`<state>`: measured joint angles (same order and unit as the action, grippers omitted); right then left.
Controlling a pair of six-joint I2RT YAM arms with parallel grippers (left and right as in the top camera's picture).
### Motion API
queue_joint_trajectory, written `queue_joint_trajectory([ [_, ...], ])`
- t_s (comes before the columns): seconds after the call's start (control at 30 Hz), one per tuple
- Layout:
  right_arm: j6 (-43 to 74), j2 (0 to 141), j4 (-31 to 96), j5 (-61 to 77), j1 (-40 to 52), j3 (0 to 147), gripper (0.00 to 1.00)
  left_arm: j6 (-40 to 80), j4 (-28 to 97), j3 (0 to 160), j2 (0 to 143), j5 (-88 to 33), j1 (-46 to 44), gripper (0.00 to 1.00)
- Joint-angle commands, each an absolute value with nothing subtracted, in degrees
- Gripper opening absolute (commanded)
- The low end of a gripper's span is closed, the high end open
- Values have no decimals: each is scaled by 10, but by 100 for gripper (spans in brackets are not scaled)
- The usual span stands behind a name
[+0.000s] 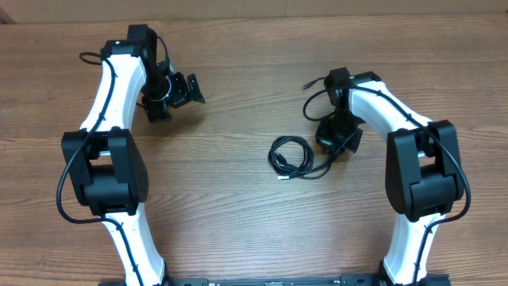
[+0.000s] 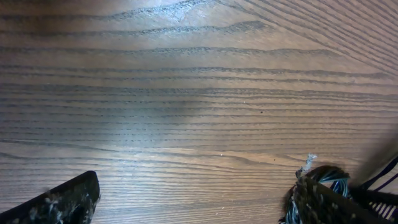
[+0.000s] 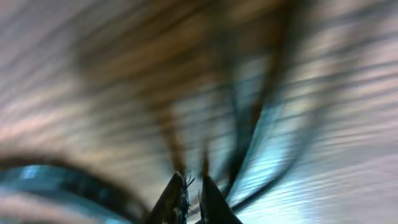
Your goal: Untangle cables
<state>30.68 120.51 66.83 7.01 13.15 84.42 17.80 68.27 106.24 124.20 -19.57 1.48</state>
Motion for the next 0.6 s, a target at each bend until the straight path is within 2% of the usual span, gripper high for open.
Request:
queue_joint_trajectory([
  [0.0, 200, 1209, 654, 174, 155, 846, 8, 169, 683, 1067, 1244, -204, 15, 100],
  [0.2, 208, 1209, 573, 178, 173, 846, 9, 169, 683, 1067, 1244, -204, 15, 100],
  [0.37, 209, 1209, 568, 237, 195, 846, 8, 169, 683, 1067, 1244, -204, 15, 100],
  [0.57, 207, 1209, 551, 236, 242, 846, 12, 169, 683, 1067, 1244, -204, 15, 100],
])
